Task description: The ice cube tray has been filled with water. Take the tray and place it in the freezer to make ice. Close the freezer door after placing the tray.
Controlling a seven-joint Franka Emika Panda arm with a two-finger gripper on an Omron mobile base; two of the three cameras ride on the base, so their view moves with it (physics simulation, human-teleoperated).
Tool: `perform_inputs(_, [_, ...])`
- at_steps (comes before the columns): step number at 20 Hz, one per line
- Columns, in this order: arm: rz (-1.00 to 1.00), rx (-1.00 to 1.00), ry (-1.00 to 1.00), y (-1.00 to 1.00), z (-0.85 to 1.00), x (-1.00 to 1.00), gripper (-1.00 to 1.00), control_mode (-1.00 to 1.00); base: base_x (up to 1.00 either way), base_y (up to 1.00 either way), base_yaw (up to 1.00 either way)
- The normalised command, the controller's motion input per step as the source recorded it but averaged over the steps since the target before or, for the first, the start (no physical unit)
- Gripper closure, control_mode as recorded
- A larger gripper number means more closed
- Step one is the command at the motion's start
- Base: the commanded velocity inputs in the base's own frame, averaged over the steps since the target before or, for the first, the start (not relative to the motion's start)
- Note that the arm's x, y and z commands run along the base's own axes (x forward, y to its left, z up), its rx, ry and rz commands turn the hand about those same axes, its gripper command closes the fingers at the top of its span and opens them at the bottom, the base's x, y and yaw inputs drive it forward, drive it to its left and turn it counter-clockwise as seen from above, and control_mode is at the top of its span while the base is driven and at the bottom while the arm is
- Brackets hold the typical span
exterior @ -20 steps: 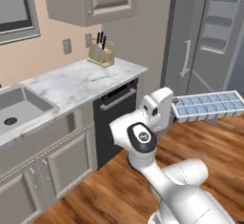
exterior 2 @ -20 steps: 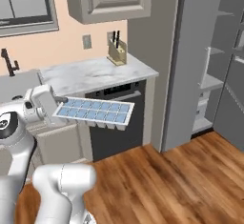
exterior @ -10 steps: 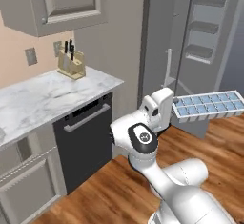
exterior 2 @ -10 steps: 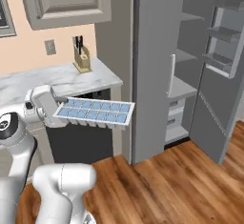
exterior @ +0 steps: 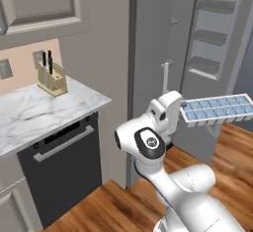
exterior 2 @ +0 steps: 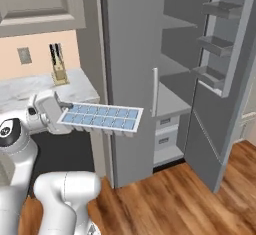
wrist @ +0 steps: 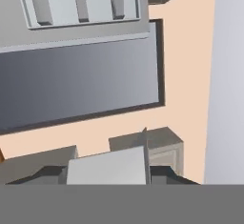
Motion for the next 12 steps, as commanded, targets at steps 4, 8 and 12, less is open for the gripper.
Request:
perform_inputs(4, [0.00,0.00,0.00,0.00,0.00,0.00,1.00,1.00,0.78,-0.09,0.28])
perform_inputs(8, [0.00,0.00,0.00,0.00,0.00,0.00,1.00,1.00,0.59,-0.19,0.31])
perform_inputs(12, [0.00,0.00,0.00,0.00,0.00,0.00,1.00,1.00,0.08,-0.43,0.25])
